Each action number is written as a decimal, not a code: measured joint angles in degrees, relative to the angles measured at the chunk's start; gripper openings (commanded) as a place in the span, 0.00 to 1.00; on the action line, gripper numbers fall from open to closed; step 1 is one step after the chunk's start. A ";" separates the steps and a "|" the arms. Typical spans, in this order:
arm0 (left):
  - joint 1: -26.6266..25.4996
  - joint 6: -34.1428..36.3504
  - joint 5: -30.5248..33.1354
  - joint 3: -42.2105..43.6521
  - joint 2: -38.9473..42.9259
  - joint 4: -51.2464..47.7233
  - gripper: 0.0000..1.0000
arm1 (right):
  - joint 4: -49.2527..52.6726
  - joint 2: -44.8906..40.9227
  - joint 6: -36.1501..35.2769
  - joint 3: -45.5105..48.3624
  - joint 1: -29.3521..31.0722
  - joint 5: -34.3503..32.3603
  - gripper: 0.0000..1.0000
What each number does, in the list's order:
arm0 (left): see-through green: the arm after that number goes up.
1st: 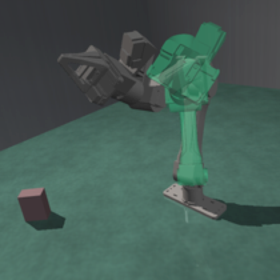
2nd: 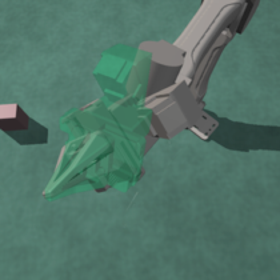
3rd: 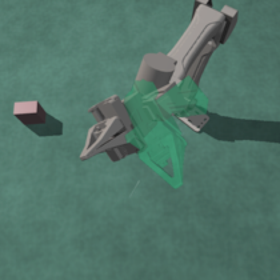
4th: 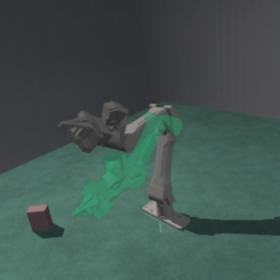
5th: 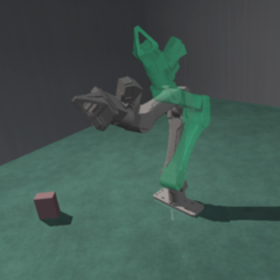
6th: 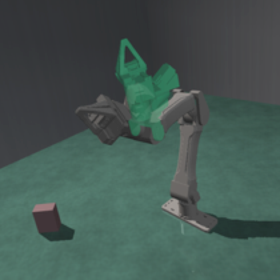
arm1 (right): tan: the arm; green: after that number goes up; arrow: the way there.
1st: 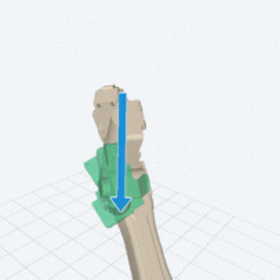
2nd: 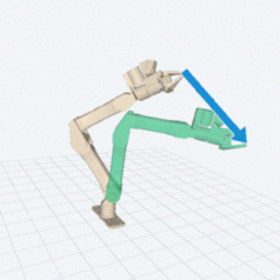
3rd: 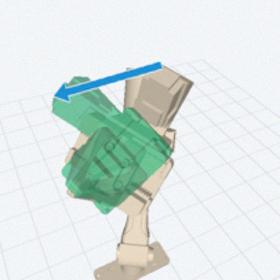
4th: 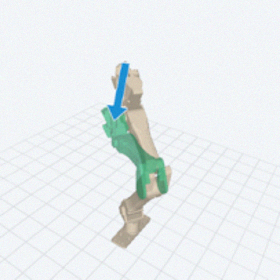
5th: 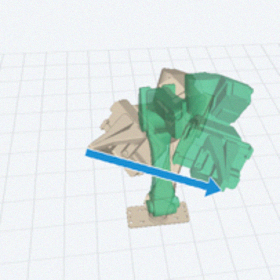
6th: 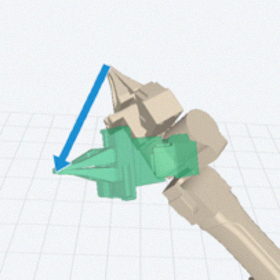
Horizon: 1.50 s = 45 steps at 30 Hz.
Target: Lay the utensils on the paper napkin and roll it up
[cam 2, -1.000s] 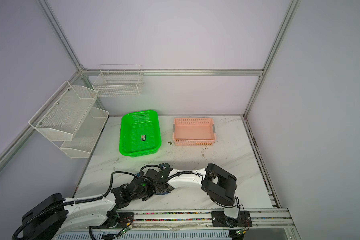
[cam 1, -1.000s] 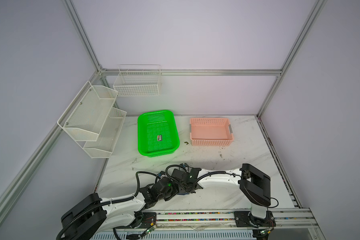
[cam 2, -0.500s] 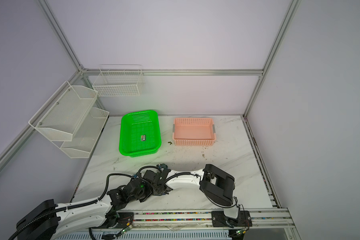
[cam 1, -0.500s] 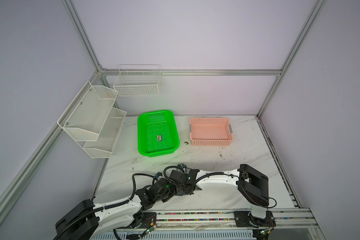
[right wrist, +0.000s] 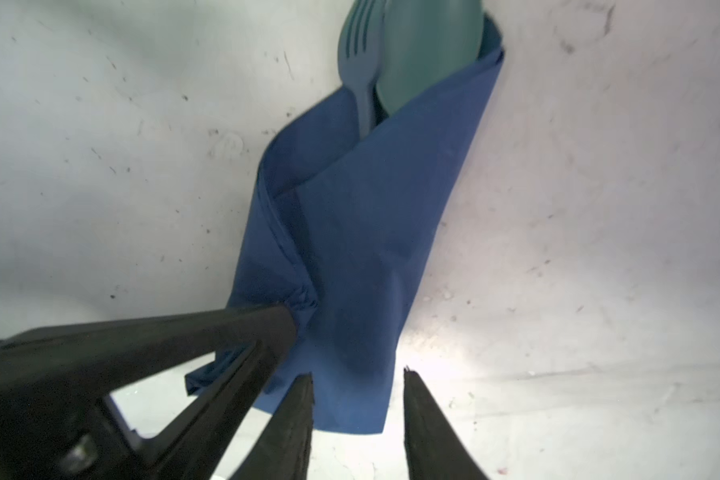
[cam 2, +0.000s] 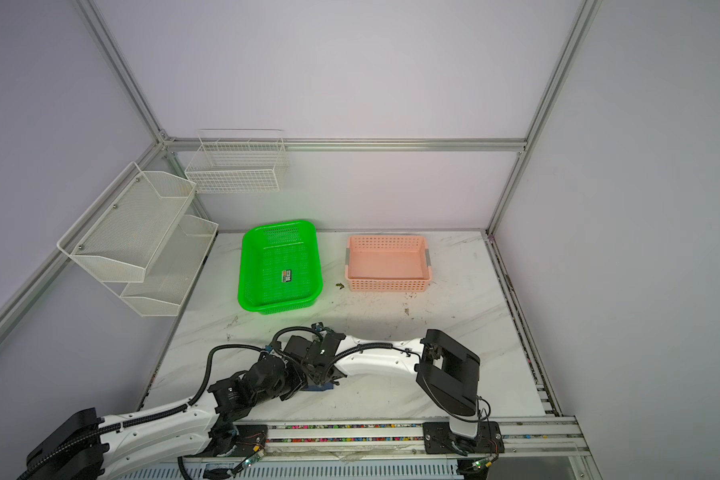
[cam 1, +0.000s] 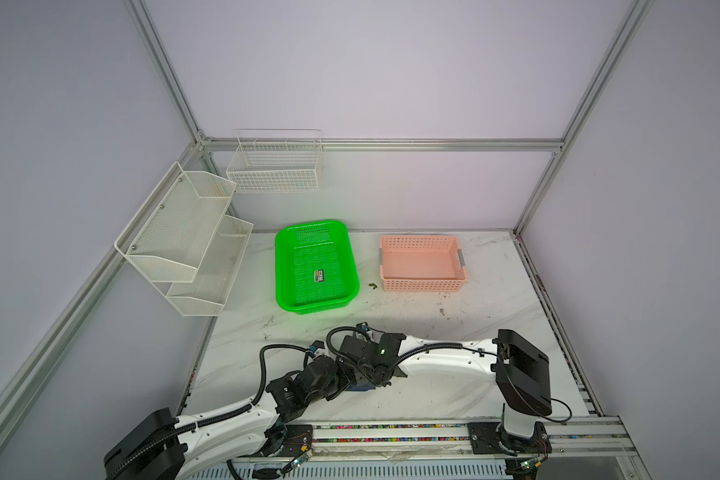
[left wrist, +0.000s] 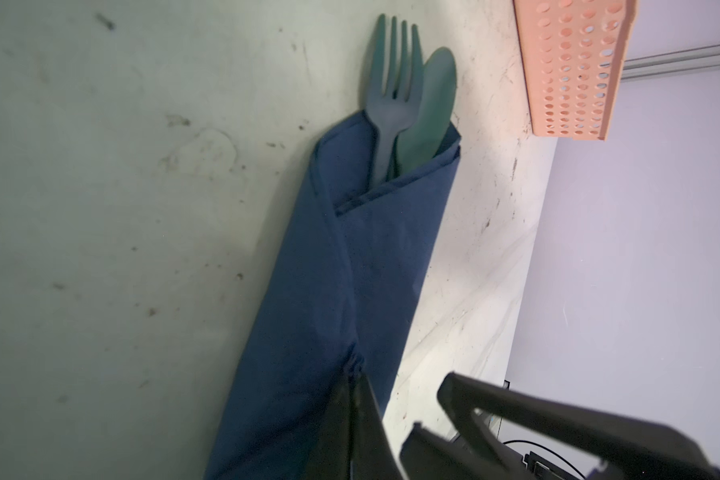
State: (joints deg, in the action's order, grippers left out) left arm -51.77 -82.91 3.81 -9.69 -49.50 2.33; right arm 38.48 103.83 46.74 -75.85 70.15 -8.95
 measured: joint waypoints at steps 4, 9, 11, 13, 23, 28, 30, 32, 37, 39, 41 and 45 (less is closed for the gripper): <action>0.00 0.92 0.52 -0.02 0.48 -0.28 0.00 | -3.23 -1.86 -3.39 0.00 -4.81 1.44 0.21; 0.00 1.36 0.59 -0.02 0.11 -0.33 0.00 | -6.03 -1.03 -6.86 -0.13 -8.07 4.22 0.12; 0.02 1.57 0.74 -0.02 0.04 -0.33 0.00 | -7.50 -0.04 -8.02 -0.09 -8.46 6.25 0.11; 0.02 1.73 0.92 -0.02 0.04 -0.31 0.00 | -8.92 0.74 -8.72 0.02 -8.61 7.98 0.10; 1.20 3.21 0.92 -0.24 -1.86 -0.24 0.00 | -14.16 4.72 -10.29 0.81 -8.87 13.05 0.07; 2.45 4.24 0.83 -1.29 -2.58 0.13 0.00 | -15.78 7.69 -10.47 2.54 -9.60 14.08 0.06; 2.75 4.74 0.72 -2.01 -2.91 0.15 0.00 | -16.17 8.02 -10.47 2.73 -9.94 14.05 0.05; 2.97 5.33 0.63 -2.97 -3.28 0.15 0.00 | -16.59 8.13 -10.47 2.75 -10.27 14.01 0.05; 2.99 6.23 -0.68 -5.40 -5.18 1.05 0.00 | -17.55 8.26 -10.47 2.97 -10.60 14.10 0.05; 3.02 6.54 -1.55 -5.81 -6.58 1.86 0.00 | -18.27 8.26 -10.45 3.23 -10.88 14.36 0.05; 3.02 6.69 -2.54 -6.08 -8.22 2.84 0.00 | -19.28 8.26 -10.45 3.61 -11.28 14.71 0.05; 2.89 7.04 -4.11 -6.38 -10.56 4.26 0.00 | -21.59 8.24 -10.32 4.48 -12.33 16.04 0.05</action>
State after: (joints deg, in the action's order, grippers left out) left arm -48.88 -75.88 -0.30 -16.08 -60.05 6.59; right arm 16.88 112.07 36.42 -71.37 57.82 7.09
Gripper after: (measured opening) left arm 0.047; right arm 0.048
